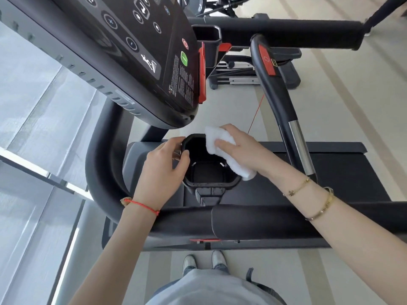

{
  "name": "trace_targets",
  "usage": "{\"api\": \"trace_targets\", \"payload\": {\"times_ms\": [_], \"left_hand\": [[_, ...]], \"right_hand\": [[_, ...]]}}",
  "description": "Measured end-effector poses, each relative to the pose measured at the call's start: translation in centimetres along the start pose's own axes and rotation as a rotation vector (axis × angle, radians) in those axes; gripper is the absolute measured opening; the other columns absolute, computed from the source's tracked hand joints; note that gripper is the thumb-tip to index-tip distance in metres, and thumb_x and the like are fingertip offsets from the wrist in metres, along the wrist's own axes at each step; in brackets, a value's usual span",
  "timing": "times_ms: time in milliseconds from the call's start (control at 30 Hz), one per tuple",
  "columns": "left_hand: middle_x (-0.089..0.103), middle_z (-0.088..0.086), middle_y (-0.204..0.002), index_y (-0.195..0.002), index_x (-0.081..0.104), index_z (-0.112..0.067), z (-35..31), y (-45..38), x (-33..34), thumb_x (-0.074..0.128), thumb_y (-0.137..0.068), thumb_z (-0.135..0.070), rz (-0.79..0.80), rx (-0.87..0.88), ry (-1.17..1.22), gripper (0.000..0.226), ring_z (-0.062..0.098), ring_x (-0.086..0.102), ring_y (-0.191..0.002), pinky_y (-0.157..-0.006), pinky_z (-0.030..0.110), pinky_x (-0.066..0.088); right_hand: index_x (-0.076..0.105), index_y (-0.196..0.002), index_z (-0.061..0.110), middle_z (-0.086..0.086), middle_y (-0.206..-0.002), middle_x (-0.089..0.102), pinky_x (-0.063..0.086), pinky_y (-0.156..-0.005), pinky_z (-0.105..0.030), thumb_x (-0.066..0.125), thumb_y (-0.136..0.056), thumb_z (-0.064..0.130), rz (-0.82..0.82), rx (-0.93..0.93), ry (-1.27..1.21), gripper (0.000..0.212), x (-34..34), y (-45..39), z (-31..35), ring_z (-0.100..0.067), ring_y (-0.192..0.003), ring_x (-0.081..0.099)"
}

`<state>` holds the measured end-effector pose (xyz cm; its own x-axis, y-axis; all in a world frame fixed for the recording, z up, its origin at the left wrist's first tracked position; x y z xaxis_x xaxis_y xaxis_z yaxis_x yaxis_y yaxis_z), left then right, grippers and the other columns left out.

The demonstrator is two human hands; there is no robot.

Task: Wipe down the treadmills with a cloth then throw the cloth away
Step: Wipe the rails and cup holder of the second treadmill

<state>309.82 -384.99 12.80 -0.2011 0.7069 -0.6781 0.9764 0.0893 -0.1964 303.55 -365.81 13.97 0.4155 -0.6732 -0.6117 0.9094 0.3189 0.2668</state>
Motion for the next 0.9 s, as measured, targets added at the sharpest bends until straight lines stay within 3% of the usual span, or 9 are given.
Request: {"api": "trace_targets", "payload": {"times_ms": [233, 367, 433, 567, 633, 700, 767, 800, 900], "left_hand": [[0.068, -0.006, -0.099, -0.125, 0.061, -0.021, 0.1, 0.0, 0.0, 0.055, -0.094, -0.026, 0.008, 0.002, -0.012, 0.032, -0.003, 0.060, -0.081, -0.073, -0.003, 0.036], [0.068, -0.007, -0.099, -0.127, 0.061, -0.021, 0.2, 0.0, 0.0, 0.055, -0.094, -0.028, 0.011, -0.004, -0.015, 0.033, -0.009, 0.058, -0.080, -0.072, -0.002, 0.037], [0.067, -0.007, -0.099, -0.126, 0.061, -0.021, 0.2, 0.0, 0.0, 0.056, -0.094, -0.027, 0.005, 0.001, -0.010, 0.033, -0.011, 0.058, -0.079, -0.074, 0.001, 0.040], [0.069, 0.003, -0.108, -0.128, 0.060, -0.017, -0.1, 0.1, -0.1, 0.048, -0.100, -0.023, -0.006, 0.013, 0.037, 0.032, 0.010, 0.064, -0.088, -0.086, 0.028, 0.051], [0.070, 0.005, -0.114, -0.128, 0.061, -0.015, -0.2, 0.1, -0.2, 0.042, -0.102, -0.021, -0.005, 0.032, 0.019, 0.033, 0.021, 0.064, -0.104, -0.089, 0.023, 0.045], [0.069, 0.005, -0.119, -0.128, 0.061, -0.013, -0.2, 0.2, -0.2, 0.039, -0.103, -0.020, 0.002, 0.037, 0.002, 0.035, 0.022, 0.061, -0.111, -0.090, 0.018, 0.040], [0.069, 0.007, -0.118, -0.130, 0.060, -0.012, -0.3, 0.3, -0.3, 0.039, -0.103, -0.019, 0.006, 0.025, 0.007, 0.035, 0.024, 0.061, -0.111, -0.088, 0.016, 0.038], [0.069, 0.008, -0.114, -0.130, 0.060, -0.011, -0.3, 0.3, -0.3, 0.040, -0.102, -0.018, 0.005, 0.020, 0.012, 0.035, 0.025, 0.062, -0.106, -0.084, 0.016, 0.037], [0.067, 0.005, -0.098, -0.131, 0.059, -0.013, -0.4, 0.4, -0.4, 0.045, -0.100, -0.016, 0.013, 0.005, 0.029, 0.034, 0.021, 0.061, -0.087, -0.074, 0.015, 0.035]], "right_hand": [[0.022, -0.148, 0.023, 0.004, -0.115, 0.043, 0.041, -0.071, -0.025, 0.049, -0.099, 0.033, -0.126, 0.066, -0.070, 0.056, 0.7, 4.2, -0.5, -0.019, -0.098, 0.050], [0.025, -0.150, 0.028, 0.002, -0.130, 0.047, 0.036, -0.072, -0.004, 0.045, -0.101, 0.033, -0.176, 0.027, -0.034, 0.054, 0.5, 7.6, -0.2, -0.007, -0.097, 0.055], [0.027, -0.149, 0.034, 0.007, -0.148, 0.041, 0.029, -0.090, -0.013, 0.043, -0.102, 0.034, -0.203, -0.047, 0.019, 0.050, 0.5, 9.1, 0.2, -0.011, -0.124, 0.046], [0.033, -0.144, 0.035, 0.011, -0.147, 0.041, 0.029, -0.095, -0.016, 0.039, -0.101, 0.036, -0.107, -0.292, 0.270, 0.044, 0.9, 11.6, 1.3, -0.015, -0.127, 0.039], [0.037, -0.143, 0.024, 0.004, -0.149, 0.040, 0.010, -0.103, -0.001, 0.039, -0.101, 0.034, -0.009, -0.447, 0.441, 0.043, 1.9, 11.9, 1.9, -0.011, -0.134, 0.026], [0.038, -0.143, 0.017, 0.000, -0.151, 0.038, -0.002, -0.104, 0.001, 0.037, -0.102, 0.034, 0.039, -0.512, 0.542, 0.044, 3.0, 10.9, 2.8, -0.010, -0.136, 0.020], [0.043, -0.138, 0.015, 0.000, -0.141, 0.049, 0.020, -0.109, -0.016, 0.034, -0.103, 0.038, 0.064, -0.469, 0.600, 0.043, 4.2, 9.1, 3.7, -0.017, -0.129, 0.037], [0.047, -0.130, 0.014, 0.000, -0.127, 0.056, 0.032, -0.101, -0.027, 0.033, -0.103, 0.040, 0.071, -0.447, 0.647, 0.040, 4.6, 8.4, 4.1, -0.021, -0.119, 0.048], [0.051, -0.118, 0.015, 0.000, -0.107, 0.061, 0.037, -0.083, -0.035, 0.029, -0.100, 0.046, 0.052, -0.412, 0.738, 0.042, 4.2, 8.4, 3.7, -0.023, -0.099, 0.054]]}}
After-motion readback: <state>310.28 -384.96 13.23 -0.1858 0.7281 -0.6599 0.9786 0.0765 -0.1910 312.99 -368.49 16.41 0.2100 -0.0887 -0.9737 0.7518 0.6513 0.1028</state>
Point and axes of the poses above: each hand's wrist, its own y-axis away from the middle knuckle, its own x-axis out of the palm, z = x × y, the point moved 3 cm from there along -y, towards the middle knuckle
